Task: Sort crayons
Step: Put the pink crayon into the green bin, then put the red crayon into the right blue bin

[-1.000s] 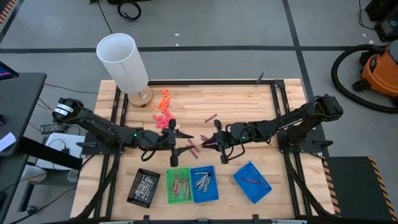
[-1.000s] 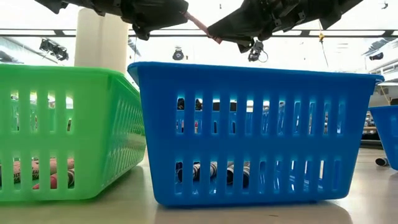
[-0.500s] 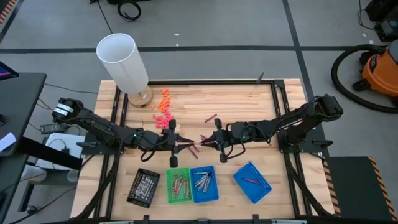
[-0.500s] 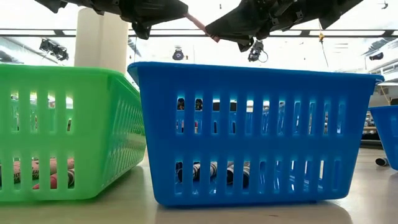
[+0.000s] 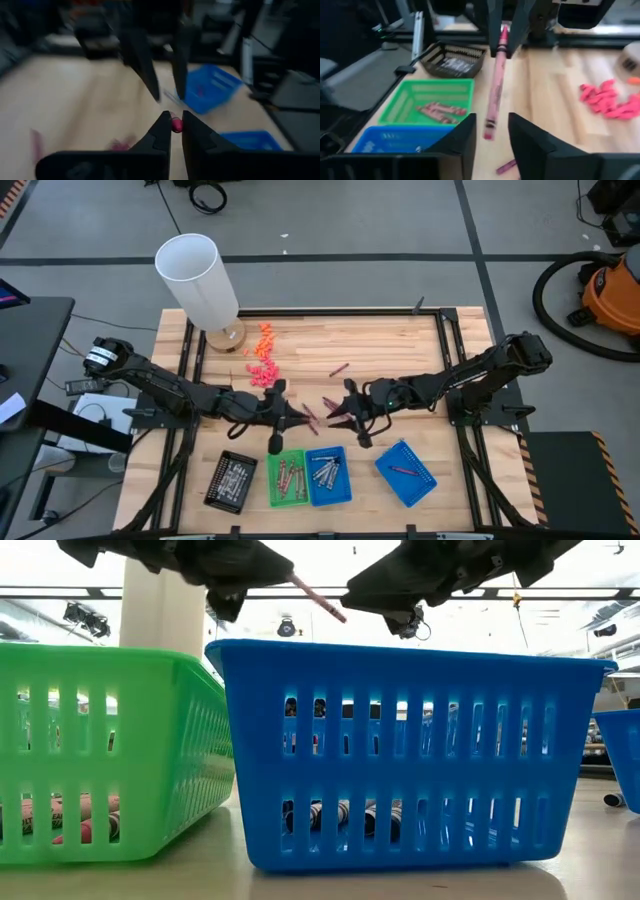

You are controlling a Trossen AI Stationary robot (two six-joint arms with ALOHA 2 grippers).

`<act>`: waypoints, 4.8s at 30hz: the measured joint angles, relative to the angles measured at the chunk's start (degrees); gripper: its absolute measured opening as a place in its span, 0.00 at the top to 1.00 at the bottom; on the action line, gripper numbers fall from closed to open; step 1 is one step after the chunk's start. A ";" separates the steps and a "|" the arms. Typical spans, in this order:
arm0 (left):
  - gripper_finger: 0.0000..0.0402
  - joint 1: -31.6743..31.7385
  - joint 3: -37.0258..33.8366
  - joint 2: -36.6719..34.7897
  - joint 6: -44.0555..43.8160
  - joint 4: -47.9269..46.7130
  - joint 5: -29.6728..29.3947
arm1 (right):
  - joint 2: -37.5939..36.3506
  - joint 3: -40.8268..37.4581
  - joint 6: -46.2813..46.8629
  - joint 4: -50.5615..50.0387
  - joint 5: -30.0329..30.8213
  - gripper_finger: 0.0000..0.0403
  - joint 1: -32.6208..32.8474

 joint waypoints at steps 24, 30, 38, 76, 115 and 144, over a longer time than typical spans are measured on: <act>0.94 -7.68 -0.02 10.17 -30.11 -12.83 30.29 | -0.02 0.00 1.89 -6.10 1.72 0.63 -0.08; 0.93 -8.03 -0.02 12.02 -32.25 -12.32 33.57 | -0.02 0.00 1.83 -6.06 1.78 0.63 -0.08; 0.74 -8.30 -0.02 12.09 -32.59 -12.21 36.05 | -0.02 -0.02 1.78 -6.06 1.92 0.63 -0.08; 0.57 12.27 2.93 10.10 8.10 -11.95 19.97 | 0.04 -4.39 -5.62 -3.87 10.77 0.63 -0.29; 0.67 27.58 3.13 27.95 32.03 -7.89 35.30 | 0.04 -4.42 -8.64 -3.10 10.57 0.63 -1.46; 0.95 23.79 2.93 16.45 34.77 -14.62 37.36 | 0.04 -4.42 -8.31 -8.85 25.72 0.63 -1.41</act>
